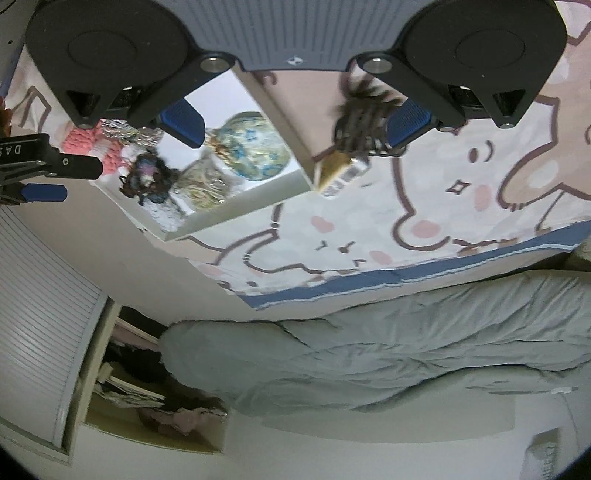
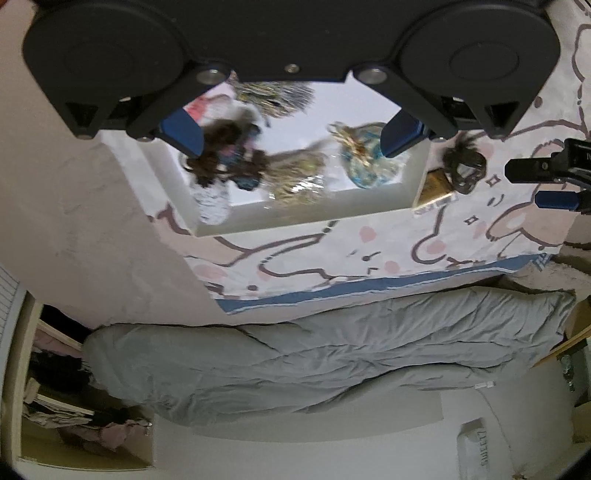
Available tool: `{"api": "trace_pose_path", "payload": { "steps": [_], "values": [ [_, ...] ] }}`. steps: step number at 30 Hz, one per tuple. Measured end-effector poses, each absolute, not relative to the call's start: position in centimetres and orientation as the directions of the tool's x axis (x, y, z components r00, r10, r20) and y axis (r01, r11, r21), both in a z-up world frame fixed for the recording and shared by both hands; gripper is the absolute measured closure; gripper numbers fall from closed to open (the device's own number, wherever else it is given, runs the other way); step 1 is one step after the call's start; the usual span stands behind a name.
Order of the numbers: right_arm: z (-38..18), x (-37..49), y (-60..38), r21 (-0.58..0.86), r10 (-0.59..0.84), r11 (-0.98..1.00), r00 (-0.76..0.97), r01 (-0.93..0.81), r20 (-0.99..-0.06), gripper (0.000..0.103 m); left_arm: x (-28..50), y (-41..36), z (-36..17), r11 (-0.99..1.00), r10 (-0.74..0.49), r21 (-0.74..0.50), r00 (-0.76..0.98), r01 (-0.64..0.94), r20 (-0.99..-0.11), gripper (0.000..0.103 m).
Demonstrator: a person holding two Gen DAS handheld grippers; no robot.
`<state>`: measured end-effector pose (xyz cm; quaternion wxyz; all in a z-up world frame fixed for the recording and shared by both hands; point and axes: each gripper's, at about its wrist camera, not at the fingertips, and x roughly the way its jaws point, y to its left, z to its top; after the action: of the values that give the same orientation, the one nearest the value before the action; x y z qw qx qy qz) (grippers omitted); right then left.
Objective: Organize objects
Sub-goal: 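Withdraw both tools from the box toward the dark hair clip and boxed bar, then grasp dark coiled hair clip with left tool while right tool grasps boxed bar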
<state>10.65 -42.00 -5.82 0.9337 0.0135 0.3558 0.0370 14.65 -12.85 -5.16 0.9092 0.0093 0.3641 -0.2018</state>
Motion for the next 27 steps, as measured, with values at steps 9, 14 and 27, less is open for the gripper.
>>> {"api": "trace_pose_path", "payload": {
  "steps": [9, 14, 27],
  "values": [
    [-5.7, 12.2, -37.6, 0.075, 0.129, 0.992, 0.75, -0.106, -0.649, 0.0, 14.5, -8.9, -4.9, 0.941, -0.322, -0.138, 0.685, 0.31, -0.654, 0.0],
    [-5.7, 12.9, -35.6, 0.082, 0.155, 0.988, 0.75, -0.134, -0.643, 0.0, 14.6, -6.7, -5.0, 0.954, -0.292, -0.15, 0.697, 0.258, -0.655, 0.0],
    [-6.0, 14.4, -32.6, 0.107, 0.188, 0.982, 0.762, -0.156, -0.62, 0.0, 15.5, -3.8, -5.2, 0.974, -0.226, -0.13, 0.716, 0.188, -0.66, 0.0]
  ]
}}
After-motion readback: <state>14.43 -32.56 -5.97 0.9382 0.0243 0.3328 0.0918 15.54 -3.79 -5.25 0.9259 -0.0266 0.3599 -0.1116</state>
